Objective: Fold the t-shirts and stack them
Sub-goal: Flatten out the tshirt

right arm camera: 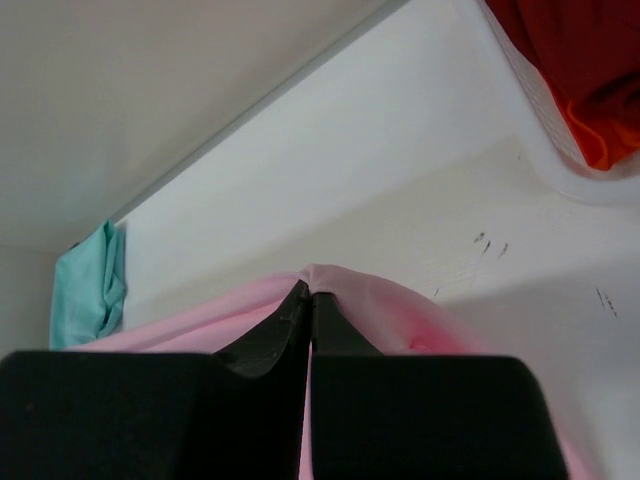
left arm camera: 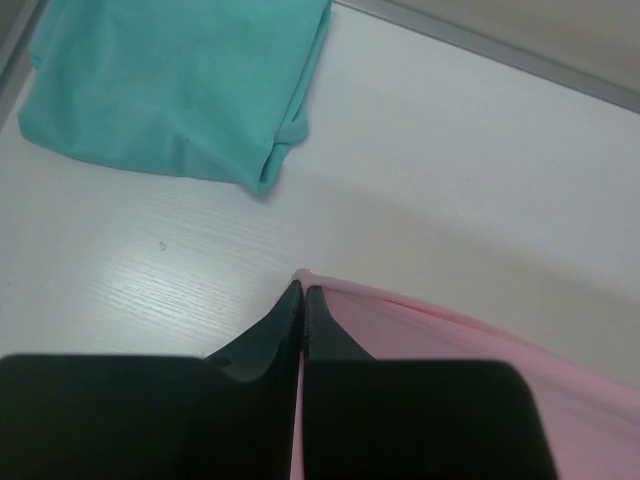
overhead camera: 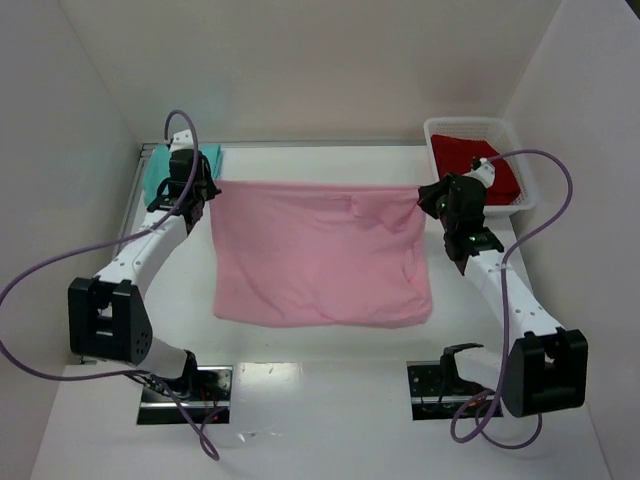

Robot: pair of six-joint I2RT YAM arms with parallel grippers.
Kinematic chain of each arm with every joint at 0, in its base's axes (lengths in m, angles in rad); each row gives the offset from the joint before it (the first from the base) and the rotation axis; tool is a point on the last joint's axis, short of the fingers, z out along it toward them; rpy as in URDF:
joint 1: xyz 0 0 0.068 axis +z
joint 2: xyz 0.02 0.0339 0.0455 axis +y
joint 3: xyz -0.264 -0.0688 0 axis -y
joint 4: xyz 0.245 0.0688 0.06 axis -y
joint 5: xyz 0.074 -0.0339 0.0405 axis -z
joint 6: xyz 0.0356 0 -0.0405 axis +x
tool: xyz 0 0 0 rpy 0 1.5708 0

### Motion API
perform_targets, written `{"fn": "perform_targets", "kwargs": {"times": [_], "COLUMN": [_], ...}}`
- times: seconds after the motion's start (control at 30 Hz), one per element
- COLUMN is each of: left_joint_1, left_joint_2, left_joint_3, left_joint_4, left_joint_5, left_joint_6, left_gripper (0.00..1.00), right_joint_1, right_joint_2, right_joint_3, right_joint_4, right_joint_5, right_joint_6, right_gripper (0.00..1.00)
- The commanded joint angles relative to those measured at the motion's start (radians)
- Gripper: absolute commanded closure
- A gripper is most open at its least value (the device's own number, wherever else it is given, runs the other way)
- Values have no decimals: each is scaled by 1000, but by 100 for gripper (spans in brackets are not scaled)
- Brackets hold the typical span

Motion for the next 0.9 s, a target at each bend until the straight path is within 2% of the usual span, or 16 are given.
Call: {"fn": "perform_targets", "kwargs": {"times": [0.0,0.23,0.47,0.7,0.87], "left_joint_1": [18,18,18,9,9], "left_joint_2": [64,153,66,-210,-579], "left_joint_3": [49,87,119,43,-13], "left_joint_4": [108,127,127,112,124], "left_joint_5": [-36,-26,-5,53,147], "left_joint_6": [19,32,41,-11,-2], "left_gripper": [100,100,100,100,100], "right_joint_1": [-18,-18,-18,-18,-18], "right_joint_2": [64,191,127,-178,-376], "right_joint_3": [6,66,170,144,214], "right_joint_4": [198,266,257,205,88], "right_joint_5": [57,22,0,-60,-90], "right_joint_6": [-42,-88,-108,-70,-79], "right_gripper": [100,100,100,100,100]}}
